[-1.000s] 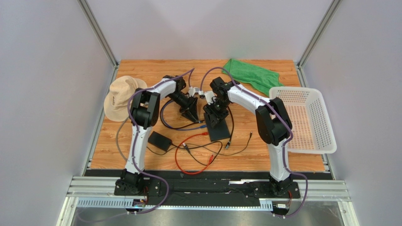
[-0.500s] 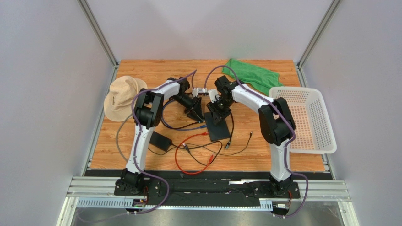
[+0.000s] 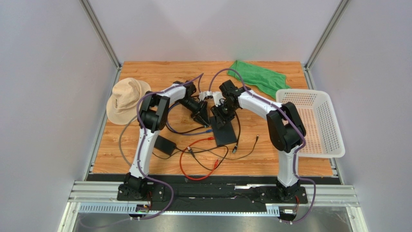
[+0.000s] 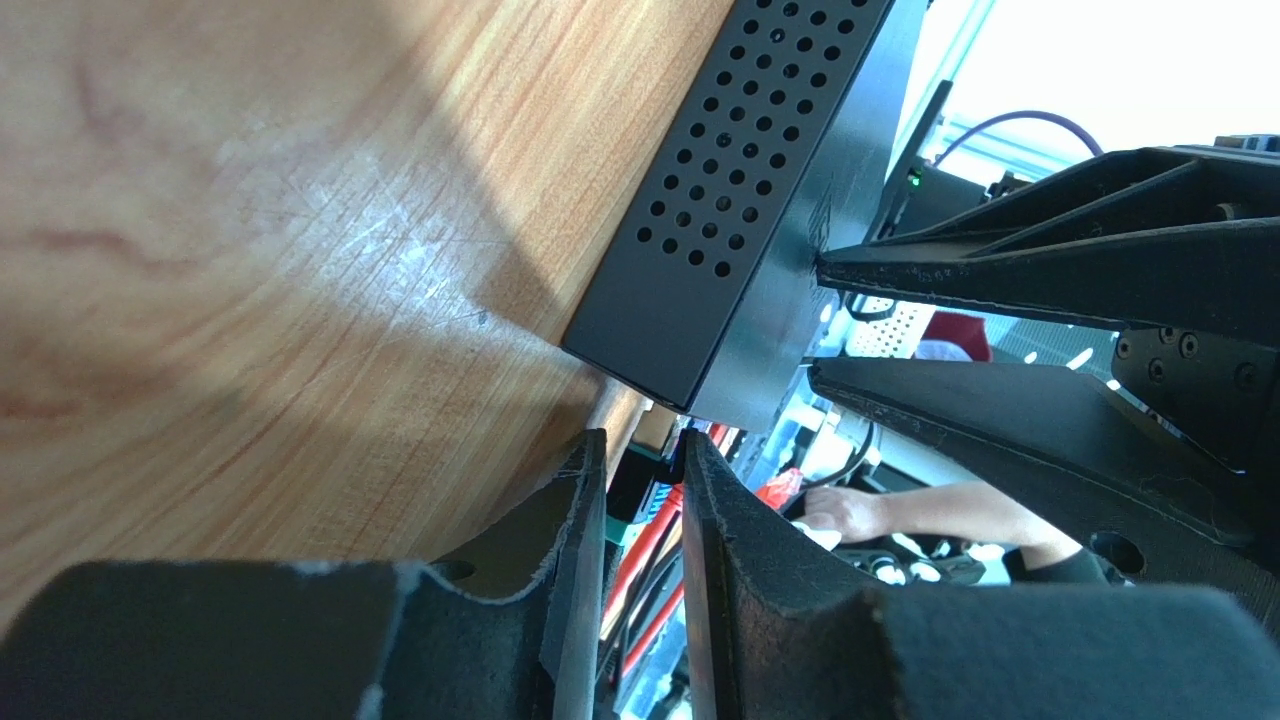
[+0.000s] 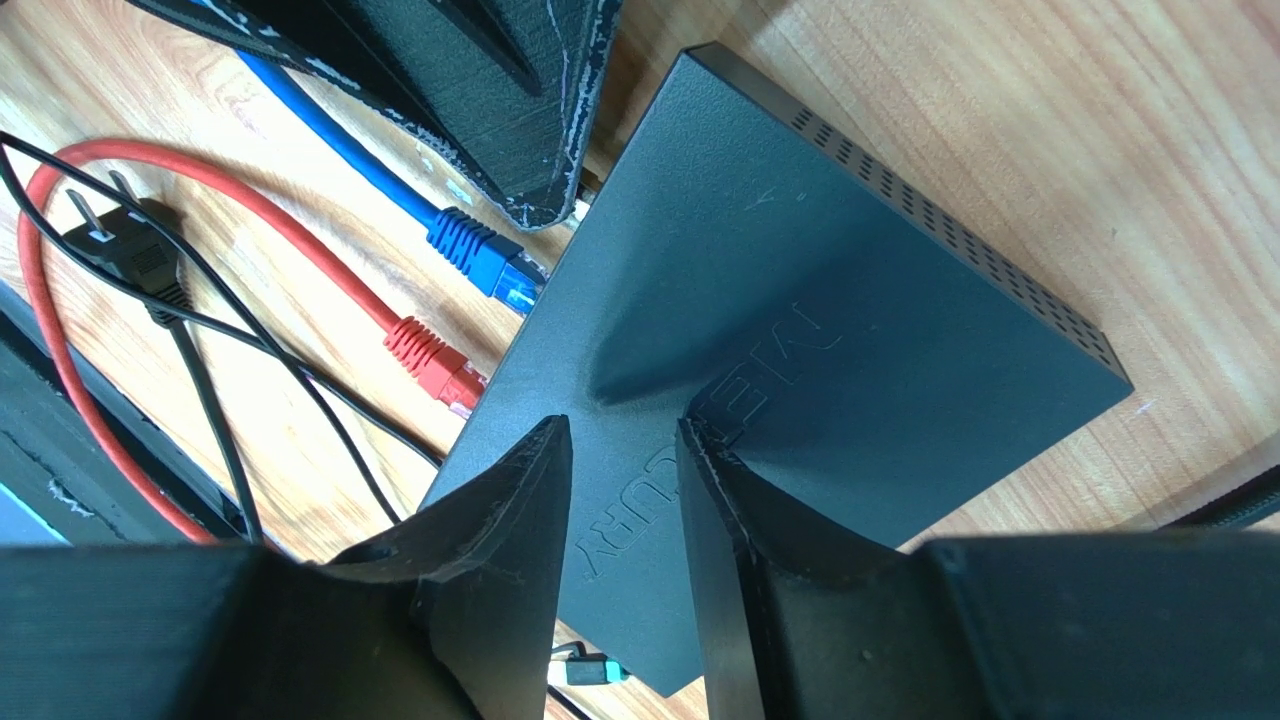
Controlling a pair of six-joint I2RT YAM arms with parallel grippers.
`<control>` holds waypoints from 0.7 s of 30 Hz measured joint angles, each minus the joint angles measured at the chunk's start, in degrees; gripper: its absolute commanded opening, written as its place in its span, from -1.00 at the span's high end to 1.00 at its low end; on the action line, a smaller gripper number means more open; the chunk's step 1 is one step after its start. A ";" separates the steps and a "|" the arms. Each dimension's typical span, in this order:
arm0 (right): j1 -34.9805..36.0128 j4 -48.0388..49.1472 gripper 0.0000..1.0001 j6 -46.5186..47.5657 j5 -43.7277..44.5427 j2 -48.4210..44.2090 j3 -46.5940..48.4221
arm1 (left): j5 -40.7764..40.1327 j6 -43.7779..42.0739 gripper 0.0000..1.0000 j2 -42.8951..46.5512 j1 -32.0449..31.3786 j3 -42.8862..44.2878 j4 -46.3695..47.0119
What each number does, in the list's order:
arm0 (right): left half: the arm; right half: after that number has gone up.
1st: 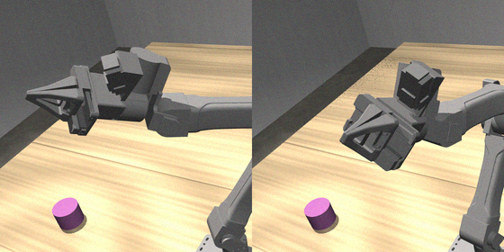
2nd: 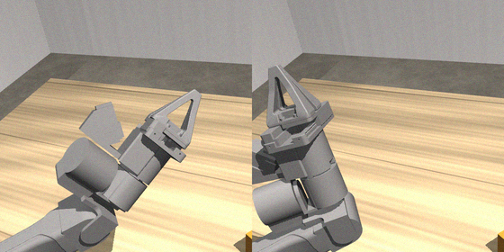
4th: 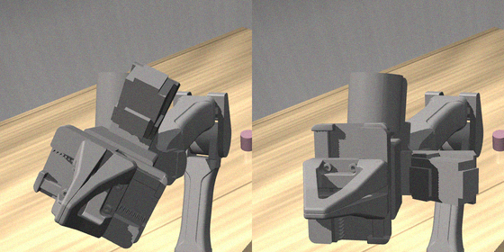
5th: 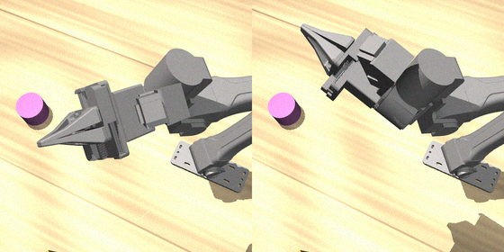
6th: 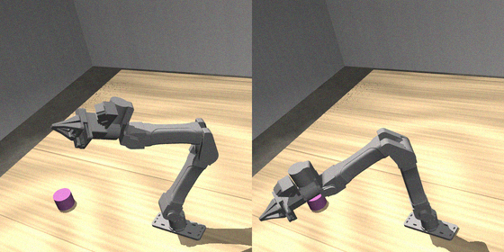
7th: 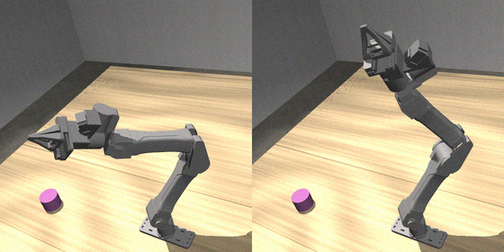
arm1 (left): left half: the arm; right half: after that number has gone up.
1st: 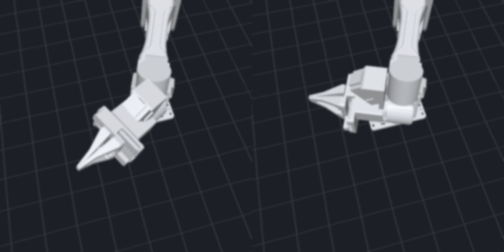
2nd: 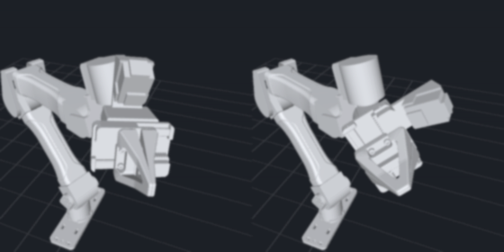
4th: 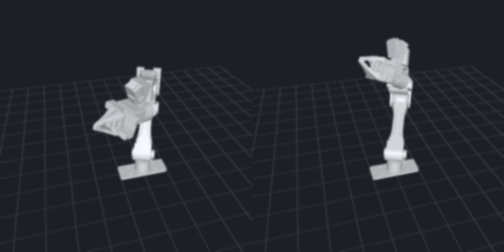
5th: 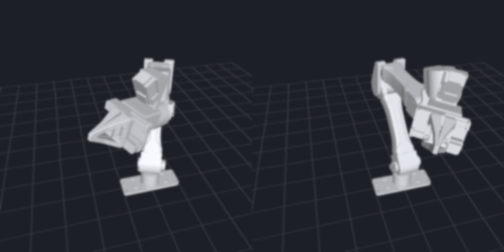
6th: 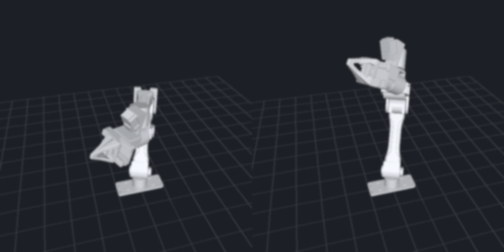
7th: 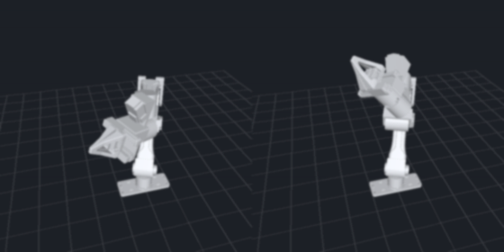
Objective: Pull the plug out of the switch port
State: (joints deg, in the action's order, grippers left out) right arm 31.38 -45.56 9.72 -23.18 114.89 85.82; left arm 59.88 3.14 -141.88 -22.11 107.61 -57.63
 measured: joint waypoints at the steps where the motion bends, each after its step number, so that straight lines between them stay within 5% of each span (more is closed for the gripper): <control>1: 0.00 0.15 0.20 -0.02 0.04 -0.07 -0.13 | 0.09 0.02 1.00 -0.04 0.00 0.00 0.00; 21: 1.18 1.38 0.19 -0.04 2.34 -0.70 -1.14 | -11.80 -0.46 1.00 3.54 -0.98 -1.51 -4.87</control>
State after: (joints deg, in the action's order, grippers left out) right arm 32.56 -44.18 9.67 -20.84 114.19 84.68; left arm 48.07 2.68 -138.34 -23.09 106.10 -62.50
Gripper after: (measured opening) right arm 0.404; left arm 0.276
